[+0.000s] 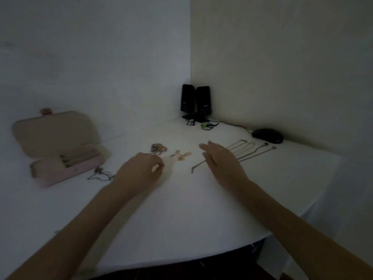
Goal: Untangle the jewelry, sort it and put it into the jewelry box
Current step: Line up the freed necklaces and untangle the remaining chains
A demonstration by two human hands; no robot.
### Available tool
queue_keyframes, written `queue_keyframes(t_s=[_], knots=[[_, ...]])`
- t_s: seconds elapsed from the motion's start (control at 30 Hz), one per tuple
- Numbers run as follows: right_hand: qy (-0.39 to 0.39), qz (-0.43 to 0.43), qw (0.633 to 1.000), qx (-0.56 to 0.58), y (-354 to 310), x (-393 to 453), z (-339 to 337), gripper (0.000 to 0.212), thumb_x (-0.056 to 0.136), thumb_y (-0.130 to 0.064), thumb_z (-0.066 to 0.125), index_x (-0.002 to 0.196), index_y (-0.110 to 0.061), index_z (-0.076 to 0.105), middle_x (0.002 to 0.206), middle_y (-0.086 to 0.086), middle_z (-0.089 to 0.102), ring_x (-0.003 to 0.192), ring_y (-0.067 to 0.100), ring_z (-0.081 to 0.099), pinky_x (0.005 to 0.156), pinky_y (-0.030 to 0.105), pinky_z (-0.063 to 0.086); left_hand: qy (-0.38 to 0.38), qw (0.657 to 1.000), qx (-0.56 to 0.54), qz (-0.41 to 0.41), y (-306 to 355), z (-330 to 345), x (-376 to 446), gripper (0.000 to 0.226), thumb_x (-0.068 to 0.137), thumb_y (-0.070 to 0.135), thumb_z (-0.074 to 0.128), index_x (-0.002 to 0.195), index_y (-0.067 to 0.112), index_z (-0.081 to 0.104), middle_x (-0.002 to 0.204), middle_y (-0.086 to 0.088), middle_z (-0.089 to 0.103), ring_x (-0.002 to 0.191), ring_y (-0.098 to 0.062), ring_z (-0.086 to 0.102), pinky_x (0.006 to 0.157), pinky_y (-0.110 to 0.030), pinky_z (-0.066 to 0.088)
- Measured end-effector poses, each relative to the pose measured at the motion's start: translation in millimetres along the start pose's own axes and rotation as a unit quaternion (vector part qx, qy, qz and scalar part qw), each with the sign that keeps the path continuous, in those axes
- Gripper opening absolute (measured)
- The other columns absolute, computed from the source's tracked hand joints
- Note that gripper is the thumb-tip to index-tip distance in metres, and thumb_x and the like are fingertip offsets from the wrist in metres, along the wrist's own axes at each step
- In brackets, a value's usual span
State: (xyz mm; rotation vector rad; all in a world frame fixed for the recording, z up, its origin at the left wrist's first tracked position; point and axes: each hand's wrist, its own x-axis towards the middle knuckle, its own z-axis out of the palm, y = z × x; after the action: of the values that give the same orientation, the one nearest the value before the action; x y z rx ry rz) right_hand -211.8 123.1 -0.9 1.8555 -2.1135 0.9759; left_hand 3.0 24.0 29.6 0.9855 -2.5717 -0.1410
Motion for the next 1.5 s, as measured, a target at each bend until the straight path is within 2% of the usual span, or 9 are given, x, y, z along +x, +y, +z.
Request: queue_keyframes(t_s=[0.1, 0.27, 0.4, 0.6, 0.77, 0.97, 1.07, 1.3, 1.5], knots=[[-0.057, -0.078, 0.993, 0.070, -66.5, 17.1, 37.6, 0.039, 0.100, -0.025, 0.042, 0.138, -0.016, 0.047, 0.141, 0.005, 0.049, 0.133, 0.019, 0.040, 0.108, 0.022, 0.023, -0.011, 0.991, 0.115, -0.073, -49.5, -23.5, -37.0, 0.028, 0.092, 0.028, 0.048, 0.114, 0.022, 0.064, 0.115, -0.003, 0.065, 0.106, -0.022, 0.060, 0.087, -0.032, 0.048], [-0.257, -0.097, 0.958, 0.083, -140.6, 38.6, 100.7, 0.058, 0.093, -0.039, 0.054, 0.144, -0.014, 0.039, 0.150, 0.006, 0.038, 0.137, 0.020, 0.034, 0.113, 0.030, 0.025, -0.067, 0.993, 0.055, -0.075, -97.8, -18.8, -85.3, 0.052, 0.086, 0.058, 0.029, 0.114, 0.023, 0.056, 0.118, 0.000, 0.060, 0.109, -0.021, 0.058, 0.088, -0.030, 0.044], [-0.145, -0.124, 0.975, 0.117, -142.5, 43.8, 114.5, 0.021, 0.088, -0.009, 0.058, 0.102, -0.009, 0.073, 0.100, 0.012, 0.069, 0.095, 0.024, 0.061, 0.083, 0.028, 0.044, -0.008, 0.998, -0.029, -0.060, -94.3, -13.2, -92.4, 0.060, 0.086, 0.059, 0.037, 0.111, 0.013, 0.065, 0.115, -0.007, 0.065, 0.104, -0.024, 0.060, 0.091, -0.032, 0.045], [-0.052, -0.004, 0.970, 0.238, -128.1, 45.1, 105.5, 0.009, 0.092, -0.007, 0.055, 0.087, -0.009, 0.062, 0.069, -0.009, 0.056, 0.062, 0.002, 0.051, 0.061, 0.014, 0.039, 0.056, 0.997, -0.027, -0.053, -98.2, -5.3, -62.5, 0.022, 0.087, 0.030, 0.059, 0.089, 0.015, 0.074, 0.086, -0.007, 0.072, 0.079, -0.023, 0.062, 0.070, -0.030, 0.044], [-0.015, 0.094, 0.919, 0.383, -110.3, 57.8, 99.7, 0.018, 0.093, 0.002, 0.049, 0.086, -0.009, 0.061, 0.067, 0.001, 0.058, 0.050, -0.001, 0.054, 0.053, 0.015, 0.046, 0.059, 0.998, -0.022, -0.001, -94.9, 11.8, -33.4, 0.008, 0.088, 0.021, 0.054, 0.082, 0.017, 0.059, 0.083, -0.001, 0.060, 0.080, -0.017, 0.052, 0.067, -0.029, 0.040], [-0.037, 0.176, 0.824, 0.538, -103.5, 67.3, 73.5, 0.019, 0.097, -0.007, 0.048, 0.092, -0.015, 0.065, 0.081, 0.001, 0.066, 0.070, 0.011, 0.063, 0.063, 0.017, 0.051, 0.082, 0.986, -0.145, -0.015, -79.9, 21.1, -6.9, 0.006, 0.088, 0.020, 0.055, 0.091, 0.014, 0.055, 0.086, 0.003, 0.056, 0.075, -0.016, 0.055, 0.066, -0.027, 0.043], [-0.061, 0.163, 0.790, 0.588, -104.6, 67.2, 70.0, 0.019, 0.093, 0.001, 0.052, 0.096, -0.010, 0.066, 0.083, 0.004, 0.067, 0.069, 0.010, 0.066, 0.065, 0.021, 0.055, 0.102, 0.953, -0.281, -0.055, -70.3, 23.7, 4.1, 0.019, 0.085, 0.025, 0.065, 0.102, 0.019, 0.057, 0.092, 0.008, 0.063, 0.074, -0.010, 0.061, 0.066, -0.019, 0.047], [-0.090, 0.172, 0.783, 0.590, -106.3, 67.2, 70.9, 0.015, 0.089, -0.001, 0.059, 0.094, -0.012, 0.068, 0.076, 0.002, 0.061, 0.065, 0.009, 0.058, 0.065, 0.019, 0.053, 0.095, 0.868, -0.473, -0.115, -82.4, 11.4, -1.3, 0.012, 0.084, 0.004, 0.063, 0.074, 0.009, 0.065, 0.070, -0.005, 0.067, 0.067, -0.012, 0.061, 0.067, -0.021, 0.047], [-0.087, 0.219, 0.711, 0.663, -108.6, 67.3, 66.3, 0.013, 0.095, -0.009, 0.051, 0.094, -0.009, 0.065, 0.077, 0.005, 0.060, 0.062, 0.010, 0.062, 0.062, 0.019, 0.053, 0.092, 0.644, -0.724, -0.230, -82.9, -7.8, 4.0, 0.035, 0.093, 0.009, 0.036, 0.069, 0.002, 0.061, 0.070, -0.009, 0.068, 0.080, -0.027, 0.066, 0.071, -0.034, 0.054]])
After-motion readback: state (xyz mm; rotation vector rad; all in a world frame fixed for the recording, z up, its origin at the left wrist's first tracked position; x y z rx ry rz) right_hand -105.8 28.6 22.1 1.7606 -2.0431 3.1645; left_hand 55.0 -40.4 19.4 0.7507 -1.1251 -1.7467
